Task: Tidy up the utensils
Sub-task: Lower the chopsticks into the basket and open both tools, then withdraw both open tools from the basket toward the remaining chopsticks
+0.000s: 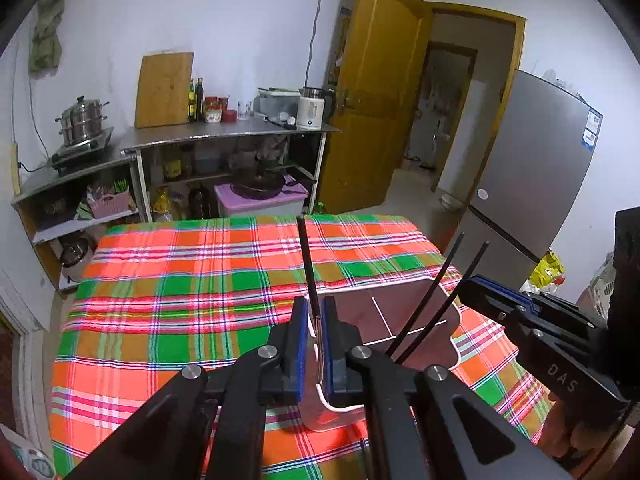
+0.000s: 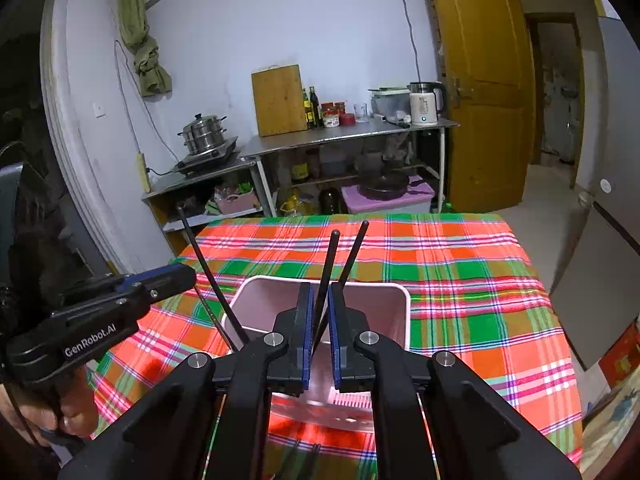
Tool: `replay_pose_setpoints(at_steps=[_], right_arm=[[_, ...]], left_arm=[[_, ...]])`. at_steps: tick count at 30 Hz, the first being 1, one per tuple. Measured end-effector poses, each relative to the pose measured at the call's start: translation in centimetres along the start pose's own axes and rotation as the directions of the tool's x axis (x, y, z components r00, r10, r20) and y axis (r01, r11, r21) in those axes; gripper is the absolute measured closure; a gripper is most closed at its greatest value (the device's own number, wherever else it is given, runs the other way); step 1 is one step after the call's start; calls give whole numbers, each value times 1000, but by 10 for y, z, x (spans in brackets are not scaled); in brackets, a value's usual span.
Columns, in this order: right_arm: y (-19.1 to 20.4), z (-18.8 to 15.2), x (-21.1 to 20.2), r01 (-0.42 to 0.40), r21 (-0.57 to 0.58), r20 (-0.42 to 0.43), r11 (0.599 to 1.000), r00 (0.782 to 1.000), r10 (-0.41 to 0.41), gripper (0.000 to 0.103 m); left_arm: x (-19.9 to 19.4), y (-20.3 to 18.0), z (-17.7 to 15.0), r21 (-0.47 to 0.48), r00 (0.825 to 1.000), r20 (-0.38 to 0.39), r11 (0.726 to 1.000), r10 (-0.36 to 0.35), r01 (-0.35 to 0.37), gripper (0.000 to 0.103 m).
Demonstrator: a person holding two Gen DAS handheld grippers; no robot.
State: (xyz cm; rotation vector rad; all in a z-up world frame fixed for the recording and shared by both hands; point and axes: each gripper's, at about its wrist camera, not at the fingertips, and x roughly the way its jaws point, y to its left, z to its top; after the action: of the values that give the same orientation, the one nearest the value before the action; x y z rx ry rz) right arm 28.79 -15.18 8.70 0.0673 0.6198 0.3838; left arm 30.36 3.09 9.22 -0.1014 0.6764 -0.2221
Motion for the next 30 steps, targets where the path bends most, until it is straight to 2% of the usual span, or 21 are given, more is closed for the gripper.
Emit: replay_pose_setpoints(at_steps=[8, 15, 22, 30], right_arm=[[4, 2, -31, 16, -24, 48, 1000, 999, -14, 93], [11, -7, -67, 28, -46, 96, 999, 995, -24, 88], [17, -34, -97, 38, -55, 116, 998, 993, -31, 88], [19, -73, -123, 37, -25, 114, 999, 993, -34, 88]], left_arm=[[-35, -8, 0, 5, 999, 45, 1000, 1, -1, 97], [-73, -22, -14, 24, 996, 91, 1000, -9, 7, 97], [-104, -36, -50, 47, 994, 109, 999, -25, 20, 97], [-122, -48, -104, 60, 996, 83, 998, -36, 31, 97]])
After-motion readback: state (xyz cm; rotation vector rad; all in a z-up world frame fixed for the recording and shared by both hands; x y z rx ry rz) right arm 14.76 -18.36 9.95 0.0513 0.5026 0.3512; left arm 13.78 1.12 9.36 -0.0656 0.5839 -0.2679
